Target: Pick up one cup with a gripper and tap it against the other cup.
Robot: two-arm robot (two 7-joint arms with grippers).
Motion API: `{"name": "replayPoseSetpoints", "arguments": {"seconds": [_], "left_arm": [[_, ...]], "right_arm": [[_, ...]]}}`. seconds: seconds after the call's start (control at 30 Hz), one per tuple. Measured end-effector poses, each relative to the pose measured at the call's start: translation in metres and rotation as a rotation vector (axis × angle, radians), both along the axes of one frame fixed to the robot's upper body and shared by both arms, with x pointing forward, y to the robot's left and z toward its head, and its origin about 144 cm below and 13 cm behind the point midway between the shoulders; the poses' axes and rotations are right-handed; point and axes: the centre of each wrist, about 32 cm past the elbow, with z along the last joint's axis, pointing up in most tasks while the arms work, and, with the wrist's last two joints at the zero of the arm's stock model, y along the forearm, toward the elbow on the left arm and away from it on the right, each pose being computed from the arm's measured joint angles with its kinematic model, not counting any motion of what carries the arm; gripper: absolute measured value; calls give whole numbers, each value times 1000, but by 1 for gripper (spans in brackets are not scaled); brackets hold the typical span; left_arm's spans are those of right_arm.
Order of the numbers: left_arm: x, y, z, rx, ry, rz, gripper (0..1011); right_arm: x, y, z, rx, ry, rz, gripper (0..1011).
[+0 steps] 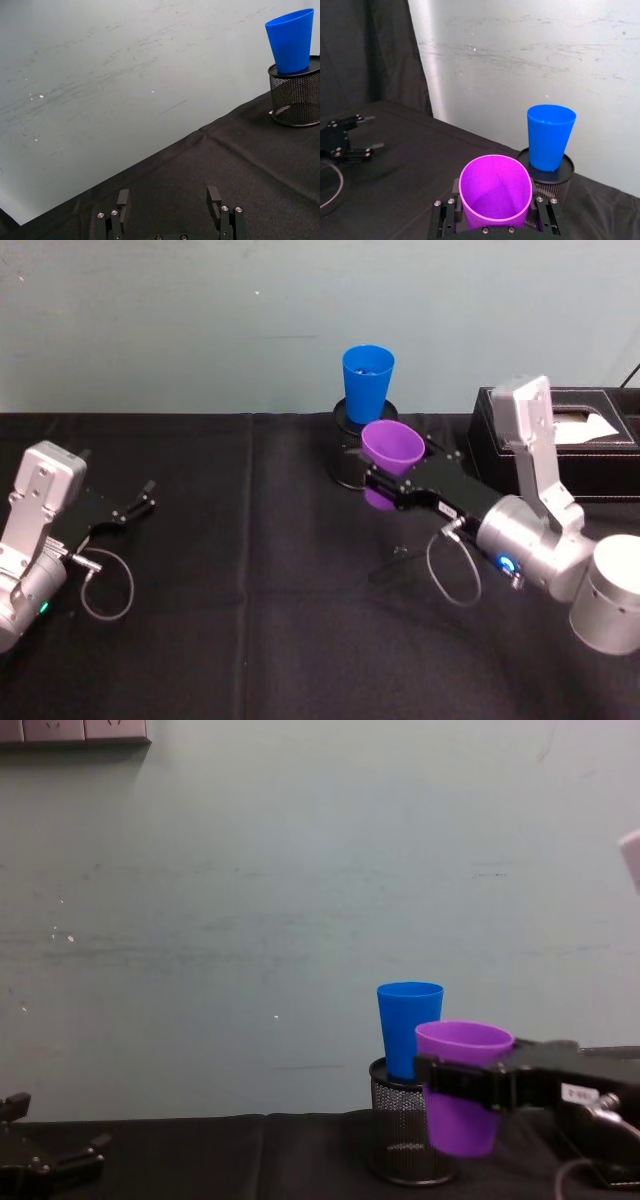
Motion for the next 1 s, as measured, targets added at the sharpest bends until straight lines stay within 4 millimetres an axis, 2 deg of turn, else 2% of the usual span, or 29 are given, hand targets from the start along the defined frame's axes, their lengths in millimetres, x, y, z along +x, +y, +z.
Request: {"name": "replayPoseSetpoints", "arguments": {"seconds": [0.17,0.5,0.8,1.0], "left_arm": [[0,0,0,0,0,0,1000],[0,0,0,0,0,0,1000],[0,0,0,0,0,0,1000],[0,0,0,0,0,0,1000]], "right_arm": [[25,4,12,-9,38,-2,718],[60,11,33,-14,145,-6,718],[81,12,38,2,190,-21,718],[87,12,40,8,185,-28,718]]}}
